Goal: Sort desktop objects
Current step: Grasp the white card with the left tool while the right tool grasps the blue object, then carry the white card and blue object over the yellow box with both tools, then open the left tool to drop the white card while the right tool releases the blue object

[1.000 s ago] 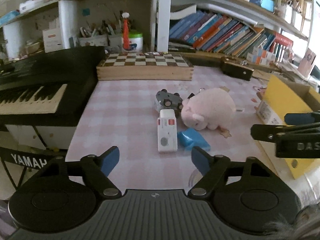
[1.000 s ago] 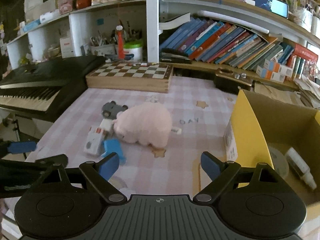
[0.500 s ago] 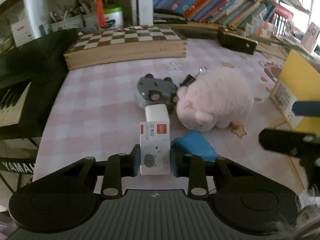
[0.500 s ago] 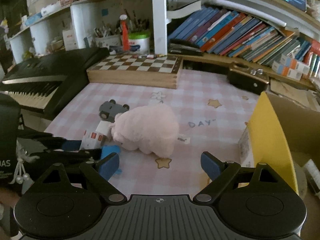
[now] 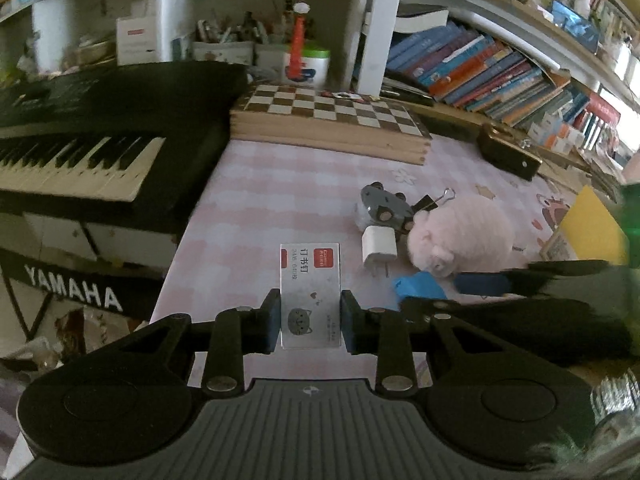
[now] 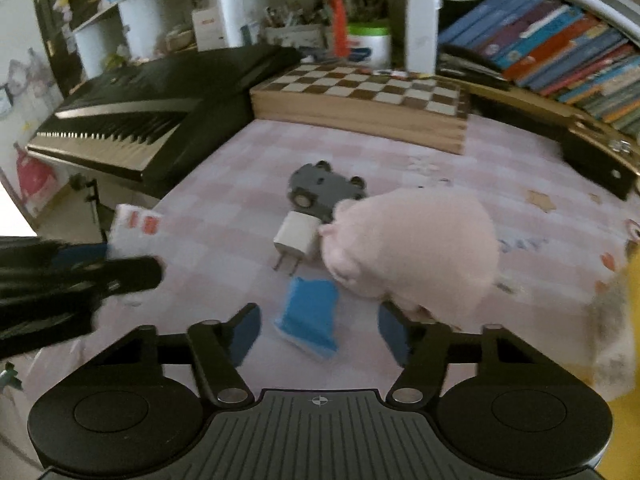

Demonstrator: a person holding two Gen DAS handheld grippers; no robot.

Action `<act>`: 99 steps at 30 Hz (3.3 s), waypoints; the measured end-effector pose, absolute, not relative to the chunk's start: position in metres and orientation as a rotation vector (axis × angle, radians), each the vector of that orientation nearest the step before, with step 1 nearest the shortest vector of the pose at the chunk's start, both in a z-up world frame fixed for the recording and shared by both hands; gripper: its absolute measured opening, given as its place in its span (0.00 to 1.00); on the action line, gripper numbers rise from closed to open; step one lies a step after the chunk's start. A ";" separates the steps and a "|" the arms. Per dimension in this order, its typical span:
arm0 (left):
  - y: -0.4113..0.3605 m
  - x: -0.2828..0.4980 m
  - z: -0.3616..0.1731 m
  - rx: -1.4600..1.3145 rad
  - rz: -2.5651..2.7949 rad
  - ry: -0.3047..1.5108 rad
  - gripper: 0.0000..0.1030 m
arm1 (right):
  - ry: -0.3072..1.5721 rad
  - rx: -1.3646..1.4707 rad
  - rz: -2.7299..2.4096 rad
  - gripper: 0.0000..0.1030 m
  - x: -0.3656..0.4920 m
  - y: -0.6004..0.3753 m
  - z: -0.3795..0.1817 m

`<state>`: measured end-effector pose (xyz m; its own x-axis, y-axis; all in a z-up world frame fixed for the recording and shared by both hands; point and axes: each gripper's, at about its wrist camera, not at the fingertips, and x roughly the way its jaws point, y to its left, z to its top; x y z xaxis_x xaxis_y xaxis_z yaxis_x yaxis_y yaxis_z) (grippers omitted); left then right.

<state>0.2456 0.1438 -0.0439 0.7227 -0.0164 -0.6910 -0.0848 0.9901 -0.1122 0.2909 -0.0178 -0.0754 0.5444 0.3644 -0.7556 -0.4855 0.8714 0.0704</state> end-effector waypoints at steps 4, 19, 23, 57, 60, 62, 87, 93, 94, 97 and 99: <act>0.144 0.235 -0.039 -0.143 0.041 0.758 0.27 | 0.878 -0.177 0.521 0.31 0.297 -0.009 -0.088; 0.130 0.198 0.007 -0.170 -0.088 0.616 0.27 | 0.726 -0.100 0.544 0.27 0.247 -0.058 -0.017; 0.124 0.181 0.014 -0.171 -0.124 0.590 0.27 | 0.715 -0.089 0.517 0.27 0.225 -0.073 -0.005; 0.007 0.097 0.063 -0.053 -0.605 0.425 0.27 | 0.567 0.013 0.014 0.26 0.078 -0.238 0.064; -0.018 0.115 0.069 -0.047 -0.625 0.414 0.27 | 0.543 -0.008 -0.006 0.26 0.089 -0.259 0.071; -0.037 0.127 0.071 -0.043 -0.638 0.412 0.27 | 0.543 -0.012 -0.008 0.26 0.100 -0.272 0.073; -0.202 0.246 0.005 0.219 -0.591 0.690 0.27 | 0.822 -0.141 0.316 0.26 0.247 -0.352 0.011; -0.213 0.256 -0.013 0.241 -0.583 0.779 0.27 | 0.911 -0.184 0.394 0.26 0.262 -0.353 -0.008; -0.214 0.256 -0.015 0.243 -0.583 0.789 0.27 | 0.926 -0.187 0.404 0.26 0.264 -0.353 -0.010; -0.216 0.256 -0.019 0.244 -0.583 0.805 0.27 | 0.968 -0.194 0.432 0.26 0.270 -0.352 -0.018; -0.216 0.256 -0.020 0.242 -0.579 0.805 0.27 | 0.987 -0.191 0.446 0.26 0.272 -0.352 -0.021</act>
